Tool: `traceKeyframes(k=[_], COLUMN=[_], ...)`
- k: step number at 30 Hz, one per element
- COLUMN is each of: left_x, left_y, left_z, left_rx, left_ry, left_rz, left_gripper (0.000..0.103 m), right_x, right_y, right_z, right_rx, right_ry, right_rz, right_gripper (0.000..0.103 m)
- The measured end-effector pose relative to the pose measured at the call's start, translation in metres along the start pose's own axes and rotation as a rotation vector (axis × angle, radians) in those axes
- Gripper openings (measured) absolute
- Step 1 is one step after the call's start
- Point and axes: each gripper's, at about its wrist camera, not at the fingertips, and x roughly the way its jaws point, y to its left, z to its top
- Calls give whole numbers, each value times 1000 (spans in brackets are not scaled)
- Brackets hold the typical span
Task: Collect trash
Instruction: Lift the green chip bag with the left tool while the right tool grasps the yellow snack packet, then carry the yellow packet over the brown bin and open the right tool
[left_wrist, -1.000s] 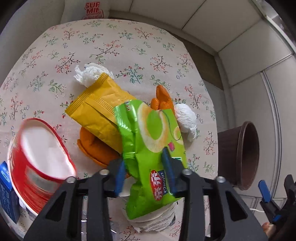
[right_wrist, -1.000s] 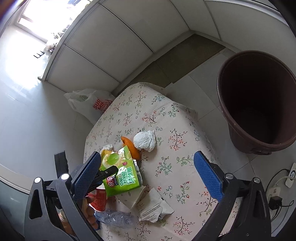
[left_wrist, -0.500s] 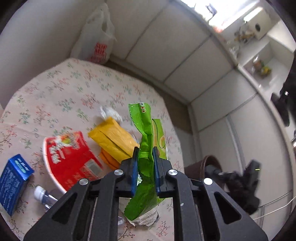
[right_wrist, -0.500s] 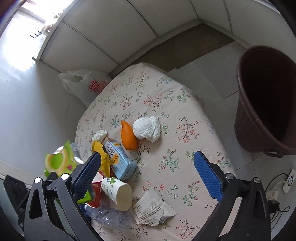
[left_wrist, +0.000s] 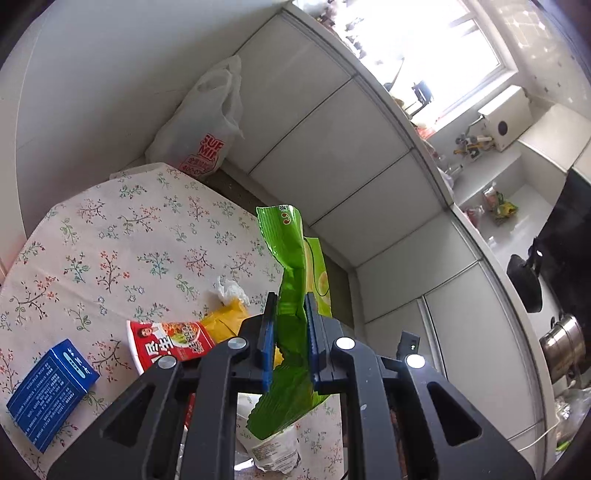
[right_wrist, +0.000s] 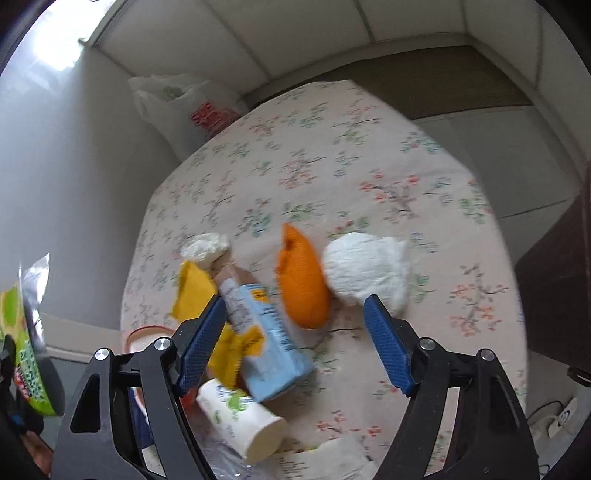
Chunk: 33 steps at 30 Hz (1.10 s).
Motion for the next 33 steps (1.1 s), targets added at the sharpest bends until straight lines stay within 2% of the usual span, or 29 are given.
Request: traceKeyframes(k=[2,4,8,12,13,14,15,17,23,27,33], left_x=[-4,-6,-10,-13,-13,-12,-11,-10,-9,-9,-13], left_y=[2,7,12,19,21,23,24,26,29,28,22], left_z=[3,7,8,11,11,11,10,10,10,9,9], left_rx=[-10,-22,-31,-51,-56,-64,-70,-79,-94,-91,-75], left_ry=[-17,-20,-18,-19,-19,-17,-13,-3,-4,-5,-19], left_rz=[-5,-15,-9,-10,-10,-11,-12,-14,0,3,-5], left_gripper=[14,14,15,15,15,15,15,15,15,15,15], right_x=[10,20,30,49,53,58,62,62,58,48,19], right_y=[29,59,92,96,94,94,93,96,103,109,116], right_z=[-3,-8,-19,-26,-29,-30,-31,-35,-43,-48,-47], right_rx=[-106,-222,-408,-486,-501,-511,-523,-560,-585,-569,-539], right_ry=[25,48,4,44,50,62,67,29,-3,-30,-96], right_rz=[32,28,-84,-144,-165,-177,-190,-184,-162,-128,-71], right_gripper=[74,73,76,74,70,57,52,38,13,5,2])
